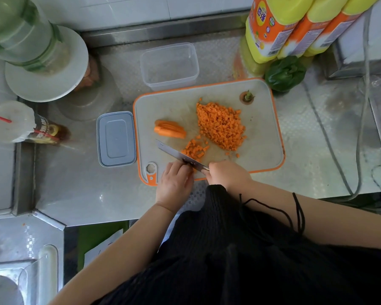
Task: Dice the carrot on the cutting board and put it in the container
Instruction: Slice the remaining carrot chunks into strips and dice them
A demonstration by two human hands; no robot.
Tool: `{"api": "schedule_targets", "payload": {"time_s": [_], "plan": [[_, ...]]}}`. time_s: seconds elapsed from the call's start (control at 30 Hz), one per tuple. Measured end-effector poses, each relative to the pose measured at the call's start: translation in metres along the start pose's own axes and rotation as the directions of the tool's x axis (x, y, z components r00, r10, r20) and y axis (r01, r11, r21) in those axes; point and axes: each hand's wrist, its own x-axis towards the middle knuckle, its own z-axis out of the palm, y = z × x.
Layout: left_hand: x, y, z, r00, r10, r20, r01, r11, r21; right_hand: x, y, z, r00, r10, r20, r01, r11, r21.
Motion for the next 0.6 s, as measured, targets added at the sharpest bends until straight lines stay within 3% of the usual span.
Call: {"api": "schedule_targets", "payload": {"time_s": [0.3, 0.5, 0.6], "plan": [[0.001, -0.005, 0.004, 0.999, -0.037, -0.005, 0.036, 0.997, -0.066, 0.010, -0.016, 0.009, 0.995, 0.097, 0.005, -0.096, 0.991, -0.091], [0.002, -0.006, 0.002, 1.000, 0.014, -0.016, -0.015, 0.999, -0.046, 0.021, -0.009, 0.000, 0.997, 0.075, -0.026, -0.069, 0.983, 0.167], [0.000, -0.006, -0.002, 1.000, 0.016, -0.020, -0.017, 0.999, -0.037, 0.017, -0.005, -0.001, 0.997, 0.067, -0.043, -0.059, 0.984, 0.167]]}}
